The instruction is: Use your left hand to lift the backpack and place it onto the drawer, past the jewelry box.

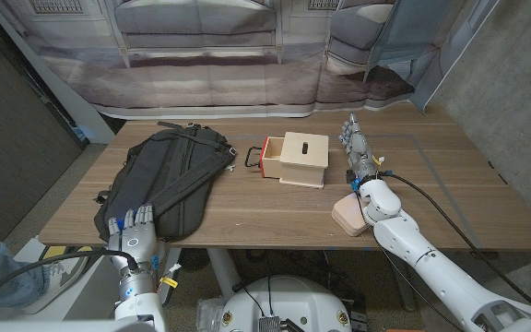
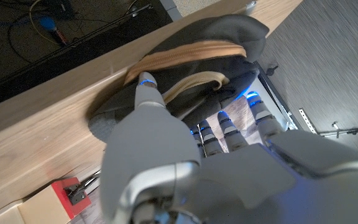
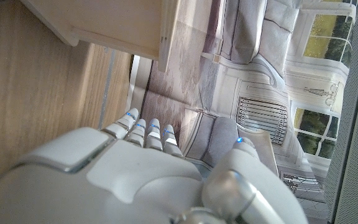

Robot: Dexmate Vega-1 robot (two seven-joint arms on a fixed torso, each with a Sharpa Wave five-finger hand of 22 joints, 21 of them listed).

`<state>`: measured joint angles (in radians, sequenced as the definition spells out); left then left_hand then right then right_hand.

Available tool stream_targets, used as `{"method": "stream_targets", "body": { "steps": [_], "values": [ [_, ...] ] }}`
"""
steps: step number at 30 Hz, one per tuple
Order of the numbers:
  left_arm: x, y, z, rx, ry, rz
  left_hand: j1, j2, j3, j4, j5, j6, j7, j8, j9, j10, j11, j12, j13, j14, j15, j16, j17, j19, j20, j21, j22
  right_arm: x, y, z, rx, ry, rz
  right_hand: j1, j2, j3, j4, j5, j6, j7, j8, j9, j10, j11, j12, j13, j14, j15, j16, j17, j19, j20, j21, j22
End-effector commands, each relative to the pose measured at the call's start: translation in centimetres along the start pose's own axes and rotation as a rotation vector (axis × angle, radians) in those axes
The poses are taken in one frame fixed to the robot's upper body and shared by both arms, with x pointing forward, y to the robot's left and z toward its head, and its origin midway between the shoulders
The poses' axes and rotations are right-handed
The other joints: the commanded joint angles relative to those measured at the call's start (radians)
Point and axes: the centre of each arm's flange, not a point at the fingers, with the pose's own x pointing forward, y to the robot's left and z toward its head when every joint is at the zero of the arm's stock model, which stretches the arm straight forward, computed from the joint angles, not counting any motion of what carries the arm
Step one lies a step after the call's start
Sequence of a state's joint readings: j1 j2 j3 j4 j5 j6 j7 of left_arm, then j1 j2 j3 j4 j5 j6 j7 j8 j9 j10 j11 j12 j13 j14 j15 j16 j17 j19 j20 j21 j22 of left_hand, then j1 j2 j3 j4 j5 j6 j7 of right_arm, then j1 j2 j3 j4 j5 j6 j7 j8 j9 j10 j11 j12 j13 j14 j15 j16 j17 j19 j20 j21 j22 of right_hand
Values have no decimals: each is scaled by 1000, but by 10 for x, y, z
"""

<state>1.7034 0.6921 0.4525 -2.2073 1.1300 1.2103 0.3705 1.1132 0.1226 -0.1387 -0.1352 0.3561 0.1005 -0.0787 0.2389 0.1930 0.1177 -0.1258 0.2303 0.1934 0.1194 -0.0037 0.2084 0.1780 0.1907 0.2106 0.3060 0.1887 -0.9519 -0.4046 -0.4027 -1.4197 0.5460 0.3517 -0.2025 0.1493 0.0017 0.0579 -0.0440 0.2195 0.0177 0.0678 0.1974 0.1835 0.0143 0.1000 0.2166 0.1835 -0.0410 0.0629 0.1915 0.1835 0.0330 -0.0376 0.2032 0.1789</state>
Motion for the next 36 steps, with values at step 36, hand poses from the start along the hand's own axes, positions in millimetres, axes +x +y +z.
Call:
{"method": "stream_targets", "body": {
  "steps": [36],
  "values": [
    [32,-4,2,-414,-82,10,287,22,321,14,-160,852,89,231,29,850,7,164,78,931,-211,114,5,833,-303,168,-11,-14,-14,-2,30,-18,-65,8,4,-7,-4,-1,10,-6,0,3,18,-5,-1,4,18,5,4,6,29,8,7,7]
  ]
}}
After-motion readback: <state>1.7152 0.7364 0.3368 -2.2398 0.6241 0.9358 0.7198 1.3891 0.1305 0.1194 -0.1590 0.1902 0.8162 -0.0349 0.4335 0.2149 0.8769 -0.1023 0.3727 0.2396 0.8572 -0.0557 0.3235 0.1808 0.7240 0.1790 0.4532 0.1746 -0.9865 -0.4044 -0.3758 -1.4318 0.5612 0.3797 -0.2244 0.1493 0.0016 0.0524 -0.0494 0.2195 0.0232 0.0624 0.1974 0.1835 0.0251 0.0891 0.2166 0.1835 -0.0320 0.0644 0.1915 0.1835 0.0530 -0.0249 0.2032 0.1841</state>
